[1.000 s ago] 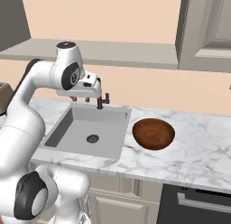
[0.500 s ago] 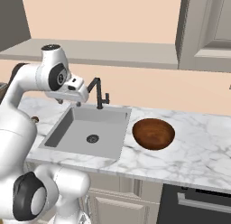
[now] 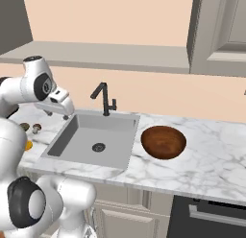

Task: There is a mixed pile of frozen fruits and vegetables on the counter. Locate all the frozen vegetables and place the items in a bowl on the counter. Take all the frozen fruits and defrost them in a running sink.

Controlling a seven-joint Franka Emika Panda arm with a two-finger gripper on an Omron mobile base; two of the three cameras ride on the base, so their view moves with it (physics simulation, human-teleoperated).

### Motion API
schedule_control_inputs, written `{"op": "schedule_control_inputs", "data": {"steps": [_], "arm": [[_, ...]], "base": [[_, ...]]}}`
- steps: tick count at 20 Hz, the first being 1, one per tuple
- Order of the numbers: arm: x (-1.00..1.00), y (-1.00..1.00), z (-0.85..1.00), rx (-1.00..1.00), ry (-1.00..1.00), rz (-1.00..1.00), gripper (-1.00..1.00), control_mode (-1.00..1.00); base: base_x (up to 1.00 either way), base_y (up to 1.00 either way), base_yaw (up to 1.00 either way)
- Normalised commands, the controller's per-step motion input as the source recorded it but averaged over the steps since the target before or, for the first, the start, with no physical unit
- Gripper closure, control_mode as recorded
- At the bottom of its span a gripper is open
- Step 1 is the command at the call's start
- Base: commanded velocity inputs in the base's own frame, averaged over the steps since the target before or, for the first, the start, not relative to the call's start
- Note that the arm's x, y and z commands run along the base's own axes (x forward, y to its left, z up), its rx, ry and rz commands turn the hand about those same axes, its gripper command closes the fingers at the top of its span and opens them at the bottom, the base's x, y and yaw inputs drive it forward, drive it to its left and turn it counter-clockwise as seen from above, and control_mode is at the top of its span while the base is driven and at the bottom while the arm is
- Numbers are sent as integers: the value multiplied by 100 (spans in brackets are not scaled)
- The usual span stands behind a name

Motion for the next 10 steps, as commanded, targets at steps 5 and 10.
{"op": "schedule_control_inputs", "data": {"steps": [5,10], "arm": [[27,81,-36,-7,11,-6,-100,-100],[9,78,-51,8,2,-2,-100,-100]], "base": [[0,0,0],[0,0,0]]}}
